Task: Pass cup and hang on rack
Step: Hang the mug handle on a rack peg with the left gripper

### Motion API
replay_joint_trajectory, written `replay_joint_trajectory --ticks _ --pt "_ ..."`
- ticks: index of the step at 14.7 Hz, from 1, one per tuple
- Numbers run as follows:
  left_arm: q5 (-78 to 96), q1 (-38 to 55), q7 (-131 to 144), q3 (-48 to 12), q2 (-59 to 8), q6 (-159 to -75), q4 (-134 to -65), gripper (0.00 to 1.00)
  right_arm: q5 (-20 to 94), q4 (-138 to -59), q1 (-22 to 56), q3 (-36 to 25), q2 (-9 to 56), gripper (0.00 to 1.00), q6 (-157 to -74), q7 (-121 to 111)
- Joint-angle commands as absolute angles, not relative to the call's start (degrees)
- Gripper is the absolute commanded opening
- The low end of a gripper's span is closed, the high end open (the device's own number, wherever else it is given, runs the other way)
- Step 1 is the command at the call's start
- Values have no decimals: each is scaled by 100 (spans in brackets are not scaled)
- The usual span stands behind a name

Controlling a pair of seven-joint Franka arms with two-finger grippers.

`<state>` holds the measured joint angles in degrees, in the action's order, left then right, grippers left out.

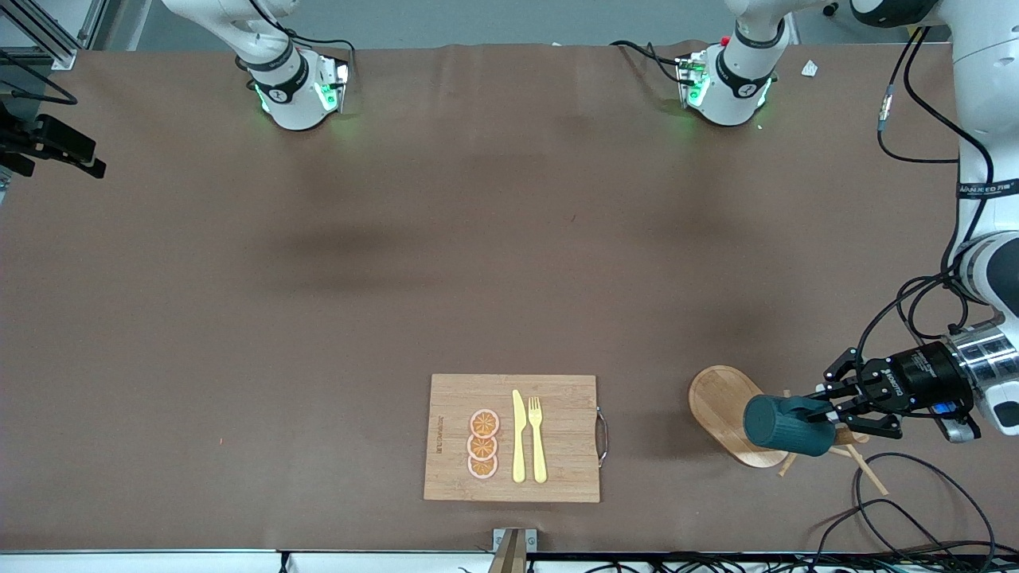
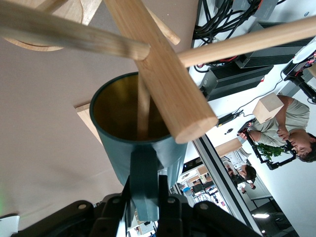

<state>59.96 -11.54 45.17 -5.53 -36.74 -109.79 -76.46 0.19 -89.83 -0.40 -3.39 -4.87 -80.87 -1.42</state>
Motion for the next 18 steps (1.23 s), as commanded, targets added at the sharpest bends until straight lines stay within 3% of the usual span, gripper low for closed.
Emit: replay_joint_trajectory --ticks 1,18 --pt "6266 -1213 4473 -580 -3718 -10977 -7611 1 53 -9079 -18 -334 -633 100 -8121 -298" --pt "6478 -1327 4456 -571 -3850 -10977 -7620 3 114 -9088 -44 -378 -633 100 -7998 -475"
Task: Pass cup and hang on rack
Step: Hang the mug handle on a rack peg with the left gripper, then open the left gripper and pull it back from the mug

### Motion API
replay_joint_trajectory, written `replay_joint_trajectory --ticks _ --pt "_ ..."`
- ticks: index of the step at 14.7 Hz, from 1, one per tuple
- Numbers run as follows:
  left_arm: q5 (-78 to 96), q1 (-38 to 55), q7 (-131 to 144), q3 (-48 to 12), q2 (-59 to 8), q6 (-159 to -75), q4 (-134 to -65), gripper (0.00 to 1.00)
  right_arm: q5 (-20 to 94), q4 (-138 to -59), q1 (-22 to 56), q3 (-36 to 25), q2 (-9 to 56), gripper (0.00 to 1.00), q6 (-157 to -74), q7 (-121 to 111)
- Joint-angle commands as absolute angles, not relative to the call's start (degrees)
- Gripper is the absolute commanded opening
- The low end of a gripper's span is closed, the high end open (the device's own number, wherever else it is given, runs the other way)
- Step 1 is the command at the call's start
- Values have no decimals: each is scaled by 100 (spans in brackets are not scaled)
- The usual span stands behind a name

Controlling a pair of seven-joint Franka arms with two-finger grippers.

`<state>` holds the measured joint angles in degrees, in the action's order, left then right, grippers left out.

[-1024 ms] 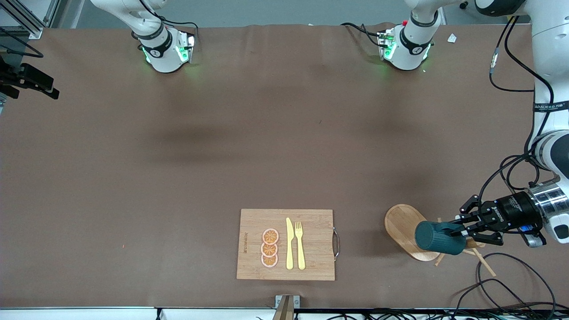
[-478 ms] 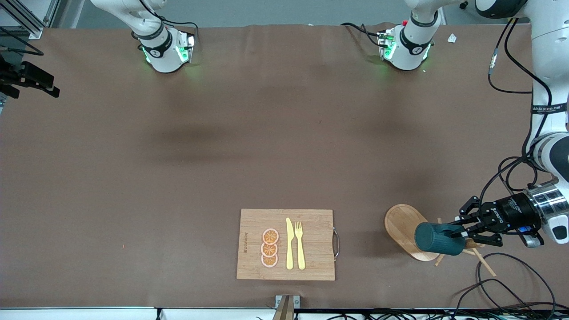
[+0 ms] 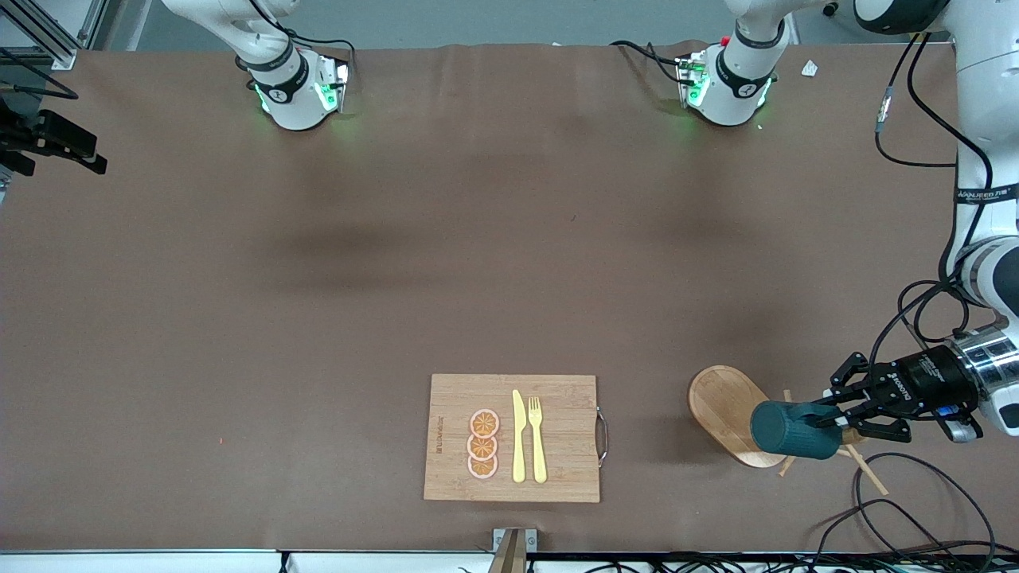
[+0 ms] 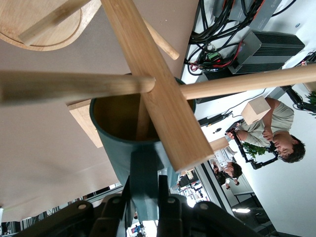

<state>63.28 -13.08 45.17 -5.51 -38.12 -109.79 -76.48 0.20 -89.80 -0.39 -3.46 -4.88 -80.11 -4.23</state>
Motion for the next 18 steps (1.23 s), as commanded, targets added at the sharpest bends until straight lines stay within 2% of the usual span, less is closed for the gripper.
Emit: replay_joint_trajectory --ticks 1,4,5,6,7,9,10,16,18 --pt "6478 -1327 4465 -571 -3850 -10978 -7620 3 123 -9088 -44 -378 -633 100 -8015 -475" --pt "6478 -1327 4465 -571 -3858 -10977 -7620 4 228 -9088 -53 -387 -633 100 -8007 -483" --pt "6478 -1327 4465 -571 -3858 -10978 -7620 7 237 -9088 -61 -387 -633 100 -8007 -492" --pt "6478 -1327 4474 -571 -3885 -10969 -7620 16 237 -9088 -62 -387 -633 100 -7998 -501" --pt "6478 -1318 4465 -571 -3893 -10977 -7620 42 237 -9088 -62 -387 -633 100 -7998 -510" --pt "6478 -1310 4508 -571 -3876 -10978 -7620 77 176 -9088 -44 -387 -633 100 -8007 -527" --pt "6469 -1310 4544 -589 -3850 -10978 -7611 100 158 -9088 -44 -387 -633 100 -8007 -553" --pt "5847 -1248 4763 -633 -3323 -10741 -7620 100 97 -9097 -44 -387 -624 100 -8007 -562" --pt "5373 -1257 4886 -843 -3104 -10635 -7620 100 53 -9097 -35 -369 -633 100 -8016 -554"
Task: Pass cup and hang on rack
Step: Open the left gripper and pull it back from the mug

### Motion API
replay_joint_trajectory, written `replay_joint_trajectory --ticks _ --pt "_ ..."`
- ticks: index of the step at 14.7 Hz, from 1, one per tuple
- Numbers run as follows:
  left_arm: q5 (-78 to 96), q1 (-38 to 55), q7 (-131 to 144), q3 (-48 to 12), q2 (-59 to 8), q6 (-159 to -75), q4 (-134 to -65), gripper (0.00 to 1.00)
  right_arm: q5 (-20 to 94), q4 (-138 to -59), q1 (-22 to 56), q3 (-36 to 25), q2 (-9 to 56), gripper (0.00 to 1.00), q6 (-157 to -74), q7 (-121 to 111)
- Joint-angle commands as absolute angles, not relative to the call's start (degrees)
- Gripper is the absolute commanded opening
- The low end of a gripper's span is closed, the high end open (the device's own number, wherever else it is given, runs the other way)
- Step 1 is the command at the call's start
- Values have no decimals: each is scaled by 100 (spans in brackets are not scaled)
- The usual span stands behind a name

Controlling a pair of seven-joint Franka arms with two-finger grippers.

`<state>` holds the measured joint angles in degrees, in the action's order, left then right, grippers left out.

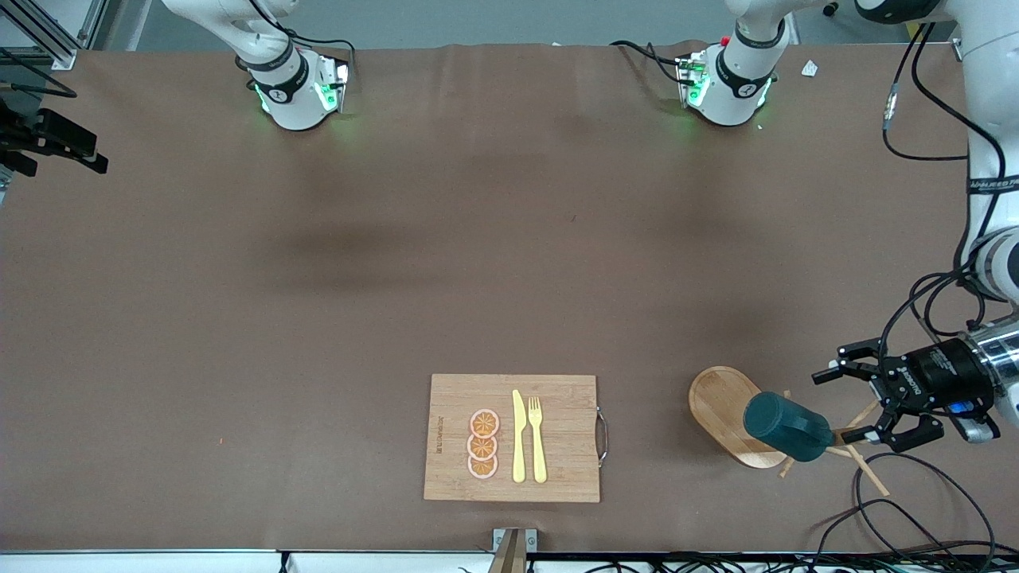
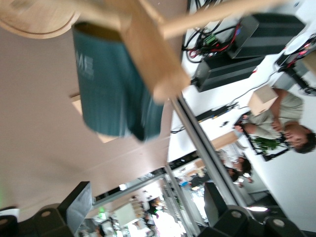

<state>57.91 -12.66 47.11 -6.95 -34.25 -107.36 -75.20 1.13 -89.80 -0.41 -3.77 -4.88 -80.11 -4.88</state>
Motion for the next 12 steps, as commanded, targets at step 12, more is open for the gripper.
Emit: replay_joint_trajectory --ticks 12 --pt "743 -1283 4860 -3065 -2364 -10179 -7611 100 44 -9088 -26 -352 -633 100 -8016 -562"
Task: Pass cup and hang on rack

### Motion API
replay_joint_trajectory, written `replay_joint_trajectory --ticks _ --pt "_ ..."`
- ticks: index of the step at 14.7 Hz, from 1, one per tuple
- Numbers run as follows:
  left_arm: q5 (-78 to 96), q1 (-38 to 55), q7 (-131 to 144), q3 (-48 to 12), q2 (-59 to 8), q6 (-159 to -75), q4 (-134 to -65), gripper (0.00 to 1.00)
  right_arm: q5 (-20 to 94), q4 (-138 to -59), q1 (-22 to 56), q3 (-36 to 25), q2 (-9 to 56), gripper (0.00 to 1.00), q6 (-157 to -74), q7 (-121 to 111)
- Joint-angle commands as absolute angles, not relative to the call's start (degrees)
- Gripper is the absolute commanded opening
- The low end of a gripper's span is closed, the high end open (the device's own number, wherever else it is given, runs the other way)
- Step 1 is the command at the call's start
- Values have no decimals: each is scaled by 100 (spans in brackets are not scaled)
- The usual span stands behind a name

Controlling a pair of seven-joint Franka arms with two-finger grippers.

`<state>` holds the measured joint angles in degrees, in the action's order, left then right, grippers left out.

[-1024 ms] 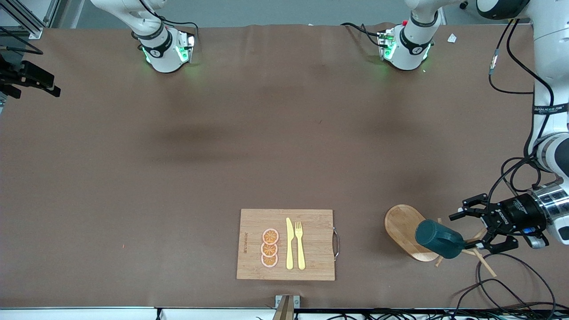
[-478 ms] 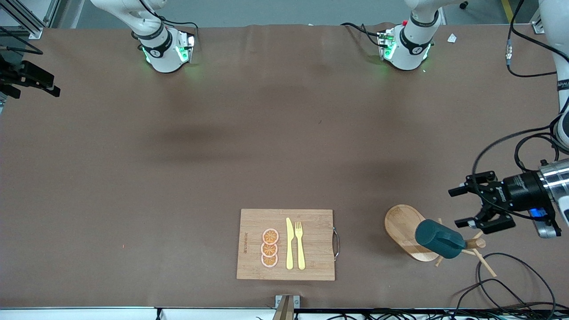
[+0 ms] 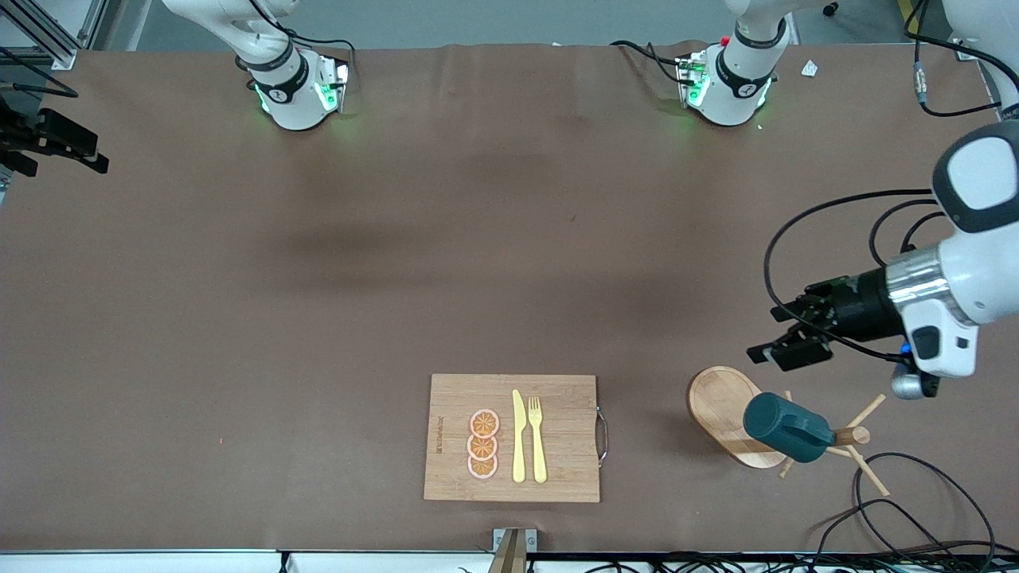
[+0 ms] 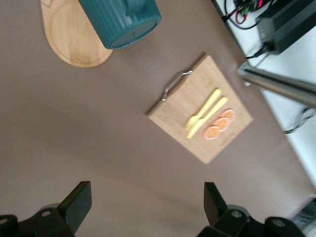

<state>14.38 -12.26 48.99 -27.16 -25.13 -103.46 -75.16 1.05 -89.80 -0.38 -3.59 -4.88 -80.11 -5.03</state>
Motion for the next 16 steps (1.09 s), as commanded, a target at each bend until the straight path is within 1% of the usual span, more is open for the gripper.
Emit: replay_joint_trajectory --ticks 1,3,6,7,9,10,13,14,16 --pt "286 -1292 4852 -3294 -2269 -10099 -7620 100 44 -9097 -26 -352 -633 100 -8016 -562" --pt "-489 -1275 4860 -3724 -2128 -9950 -7655 100 44 -9088 -26 -352 -633 100 -8016 -562" --pt "-1316 -1309 4782 -4173 -1934 -9521 -7673 100 44 -9088 -18 -343 -633 100 -8016 -562" --pt "-1571 -1318 4616 -4271 -1838 -9388 -7664 100 44 -9088 -18 -343 -633 100 -8024 -554" --pt "-1775 -1257 3863 -4202 -1618 -9352 -7673 100 44 -9088 -26 -351 -633 100 -8024 -562" --pt "-1723 -1161 3423 -4001 -1513 -9343 -7673 100 44 -9088 -18 -343 -633 100 -8024 -562" --pt "-1391 -232 2603 -2633 -1030 -9115 -7752 100 44 -9088 -18 -343 -633 100 -8033 -562" --pt "-1058 -107 2558 -2297 -889 -9062 -7769 100 44 -9088 -18 -343 -633 100 -8033 -562" --pt "-687 34 2479 -1909 -687 -8913 -7848 100 44 -9088 -18 -351 -633 100 -8033 -562"
